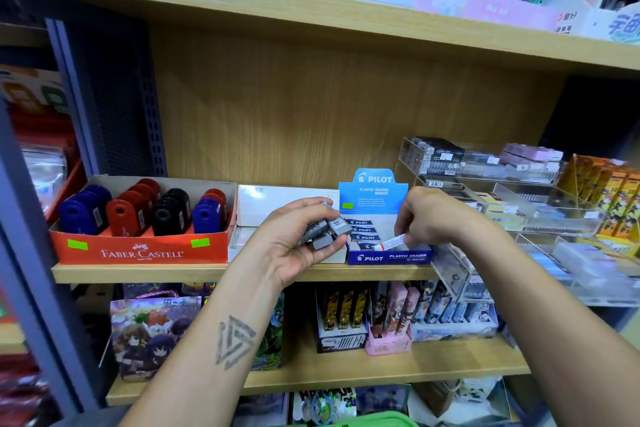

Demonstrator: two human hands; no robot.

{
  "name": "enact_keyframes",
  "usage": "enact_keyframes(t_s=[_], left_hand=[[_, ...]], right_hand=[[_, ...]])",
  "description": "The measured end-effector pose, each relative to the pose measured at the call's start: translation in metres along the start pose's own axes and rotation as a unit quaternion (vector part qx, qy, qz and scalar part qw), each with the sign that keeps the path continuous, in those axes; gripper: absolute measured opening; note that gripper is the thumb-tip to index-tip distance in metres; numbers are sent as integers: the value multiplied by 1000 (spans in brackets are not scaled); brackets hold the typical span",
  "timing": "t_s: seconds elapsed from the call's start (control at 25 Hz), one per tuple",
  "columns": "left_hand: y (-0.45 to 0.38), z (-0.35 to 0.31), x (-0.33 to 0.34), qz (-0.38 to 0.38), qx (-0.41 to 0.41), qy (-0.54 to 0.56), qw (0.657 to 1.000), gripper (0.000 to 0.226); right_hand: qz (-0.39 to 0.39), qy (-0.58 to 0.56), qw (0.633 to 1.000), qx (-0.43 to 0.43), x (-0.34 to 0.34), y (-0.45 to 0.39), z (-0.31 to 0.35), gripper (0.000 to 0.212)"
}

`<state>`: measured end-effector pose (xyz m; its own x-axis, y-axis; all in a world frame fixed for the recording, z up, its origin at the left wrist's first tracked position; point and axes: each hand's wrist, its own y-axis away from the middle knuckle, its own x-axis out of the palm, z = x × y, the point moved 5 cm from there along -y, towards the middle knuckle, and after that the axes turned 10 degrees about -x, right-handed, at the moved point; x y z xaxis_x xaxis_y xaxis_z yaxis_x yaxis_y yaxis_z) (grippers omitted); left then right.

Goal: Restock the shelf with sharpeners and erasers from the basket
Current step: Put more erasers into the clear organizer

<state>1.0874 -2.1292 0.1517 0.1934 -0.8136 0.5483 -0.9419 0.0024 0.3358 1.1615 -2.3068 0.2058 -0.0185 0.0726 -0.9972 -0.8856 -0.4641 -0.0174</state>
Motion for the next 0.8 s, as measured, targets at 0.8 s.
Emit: enact_keyframes(t_s=[0.8], left_hand=[[1,2,1,-9,8,-15,1000,21]], right_hand=[[-89,-66,993,38,36,-5,15,16]])
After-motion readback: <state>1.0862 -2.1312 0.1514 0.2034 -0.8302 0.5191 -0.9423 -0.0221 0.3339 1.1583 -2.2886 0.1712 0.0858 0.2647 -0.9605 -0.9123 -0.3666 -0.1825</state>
